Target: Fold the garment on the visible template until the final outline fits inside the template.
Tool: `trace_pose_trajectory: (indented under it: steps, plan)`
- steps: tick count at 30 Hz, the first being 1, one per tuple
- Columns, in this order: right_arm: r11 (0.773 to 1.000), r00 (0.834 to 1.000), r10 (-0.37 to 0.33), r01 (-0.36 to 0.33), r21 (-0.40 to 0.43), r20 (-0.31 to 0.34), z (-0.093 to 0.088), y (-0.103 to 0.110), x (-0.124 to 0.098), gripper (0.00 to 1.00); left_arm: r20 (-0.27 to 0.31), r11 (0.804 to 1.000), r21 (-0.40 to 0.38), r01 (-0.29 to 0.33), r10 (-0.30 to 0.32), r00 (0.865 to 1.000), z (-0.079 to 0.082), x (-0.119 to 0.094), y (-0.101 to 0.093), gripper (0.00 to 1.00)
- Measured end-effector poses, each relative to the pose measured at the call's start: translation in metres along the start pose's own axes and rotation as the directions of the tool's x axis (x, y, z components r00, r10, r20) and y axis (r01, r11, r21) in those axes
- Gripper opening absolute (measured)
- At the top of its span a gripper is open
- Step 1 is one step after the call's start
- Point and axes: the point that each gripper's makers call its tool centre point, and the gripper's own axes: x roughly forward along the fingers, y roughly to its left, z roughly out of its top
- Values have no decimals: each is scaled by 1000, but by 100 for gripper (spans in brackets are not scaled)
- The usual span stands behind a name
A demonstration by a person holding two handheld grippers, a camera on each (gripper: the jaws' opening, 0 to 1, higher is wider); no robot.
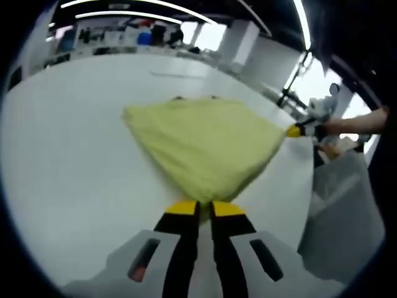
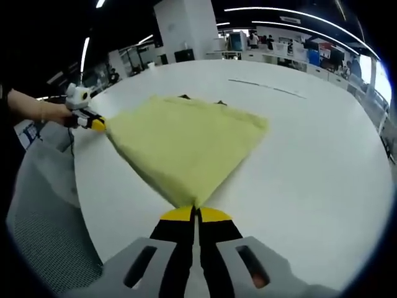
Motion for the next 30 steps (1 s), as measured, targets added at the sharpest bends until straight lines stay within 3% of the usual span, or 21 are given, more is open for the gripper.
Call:
trace_pose_trajectory:
  steps: [10,20,24,30]
  plan:
    - [999,1000,-8,8,-35,-13,2,-6,0,2,-39,998,57,13,-11,999,0,-8,10,0]
    - [995,998,25,-30,-94,-55,-4,-2,-3,2,-87,993,97,67,-58,995,-6,-11,2,0]
    - [994,997,24,-31,-108,-70,-8,-2,-3,2,-111,991,116,74,-61,992,-14,-9,1,0]
    - [990,996,30,-41,-131,-83,-10,-1,-4,2,-118,988,132,75,-59,991,-13,-10,2,0]
